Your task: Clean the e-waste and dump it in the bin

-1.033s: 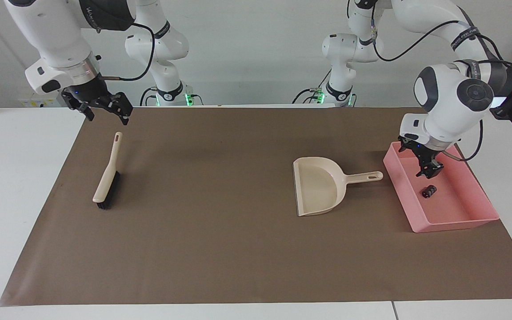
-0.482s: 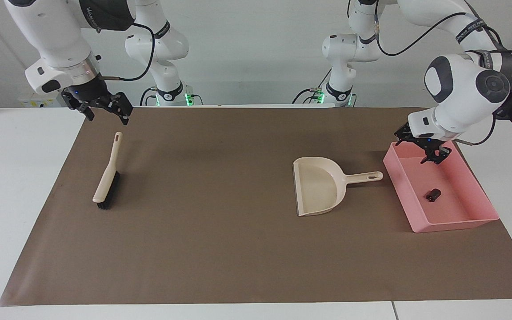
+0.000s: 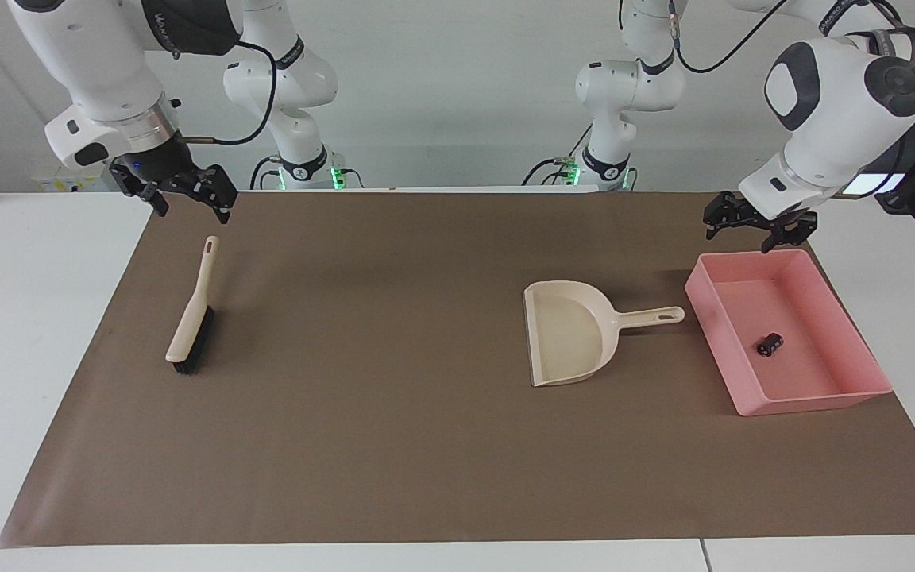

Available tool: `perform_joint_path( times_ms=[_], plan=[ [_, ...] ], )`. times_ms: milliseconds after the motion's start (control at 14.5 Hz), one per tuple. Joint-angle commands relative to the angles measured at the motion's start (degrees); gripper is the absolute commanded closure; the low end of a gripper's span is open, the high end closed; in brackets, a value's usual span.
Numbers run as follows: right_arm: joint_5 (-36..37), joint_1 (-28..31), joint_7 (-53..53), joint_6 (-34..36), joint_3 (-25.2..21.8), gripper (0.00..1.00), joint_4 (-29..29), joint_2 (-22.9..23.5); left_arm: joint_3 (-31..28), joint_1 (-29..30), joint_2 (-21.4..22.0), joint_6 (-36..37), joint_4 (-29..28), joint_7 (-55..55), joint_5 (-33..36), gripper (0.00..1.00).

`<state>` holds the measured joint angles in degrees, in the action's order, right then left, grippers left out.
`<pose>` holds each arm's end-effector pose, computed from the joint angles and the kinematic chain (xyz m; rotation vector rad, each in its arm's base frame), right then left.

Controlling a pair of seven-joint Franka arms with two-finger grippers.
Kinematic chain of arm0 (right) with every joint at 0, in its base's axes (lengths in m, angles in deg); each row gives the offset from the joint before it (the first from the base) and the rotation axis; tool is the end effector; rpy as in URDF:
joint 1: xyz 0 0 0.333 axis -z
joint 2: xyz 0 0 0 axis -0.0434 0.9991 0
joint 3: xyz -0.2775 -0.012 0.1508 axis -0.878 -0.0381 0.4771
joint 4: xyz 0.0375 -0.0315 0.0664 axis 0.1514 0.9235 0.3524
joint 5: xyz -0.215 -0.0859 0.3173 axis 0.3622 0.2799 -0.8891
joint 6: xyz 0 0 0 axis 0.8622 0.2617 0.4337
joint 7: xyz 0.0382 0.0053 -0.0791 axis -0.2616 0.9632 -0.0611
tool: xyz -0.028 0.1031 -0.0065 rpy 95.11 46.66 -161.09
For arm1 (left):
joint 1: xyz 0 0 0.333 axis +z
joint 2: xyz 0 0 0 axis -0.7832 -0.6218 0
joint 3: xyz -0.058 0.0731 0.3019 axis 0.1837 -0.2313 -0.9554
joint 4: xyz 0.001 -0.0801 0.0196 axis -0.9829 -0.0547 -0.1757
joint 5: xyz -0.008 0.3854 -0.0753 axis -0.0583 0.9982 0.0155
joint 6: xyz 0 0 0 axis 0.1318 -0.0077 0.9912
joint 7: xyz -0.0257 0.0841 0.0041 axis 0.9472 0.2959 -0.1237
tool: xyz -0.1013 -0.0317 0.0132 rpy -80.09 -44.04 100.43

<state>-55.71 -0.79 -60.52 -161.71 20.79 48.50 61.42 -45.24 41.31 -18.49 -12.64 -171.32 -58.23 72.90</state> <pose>0.5445 -0.0012 0.6209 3.0799 -0.2198 -0.1188 0.5519 -0.0141 0.5601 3.0881 -0.4879 -0.2362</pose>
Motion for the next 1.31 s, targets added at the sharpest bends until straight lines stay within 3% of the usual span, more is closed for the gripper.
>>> perform_joint_path(
  times_ms=[0,207,413,689,1239],
  plan=[
    [-0.95,1.08,-0.80,-0.91,0.66,0.00,1.22,-0.88,-0.14,1.87,-3.16,5.00,7.12,5.18,-3.28,0.01],
    [-0.95,1.08,-0.80,-0.91,0.66,0.00,1.22,-0.88,0.74,2.94,-6.42,12.20,15.82,5.18,-3.46,0.01],
    [-0.95,1.08,-0.80,-0.91,0.66,0.00,1.22,-0.88,0.83,3.12,-4.94,13.71,16.72,4.92,-3.37,0.01],
    [-0.95,1.08,-0.80,-0.91,0.66,0.00,1.22,-0.88,0.92,4.26,-0.46,14.25,12.52,4.75,-3.37,0.01],
    [-0.95,1.08,-0.80,-0.91,0.66,0.00,1.22,-0.88,1.88,4.35,5.17,6.35,3.02,4.57,-3.37,0.01]
  ],
)
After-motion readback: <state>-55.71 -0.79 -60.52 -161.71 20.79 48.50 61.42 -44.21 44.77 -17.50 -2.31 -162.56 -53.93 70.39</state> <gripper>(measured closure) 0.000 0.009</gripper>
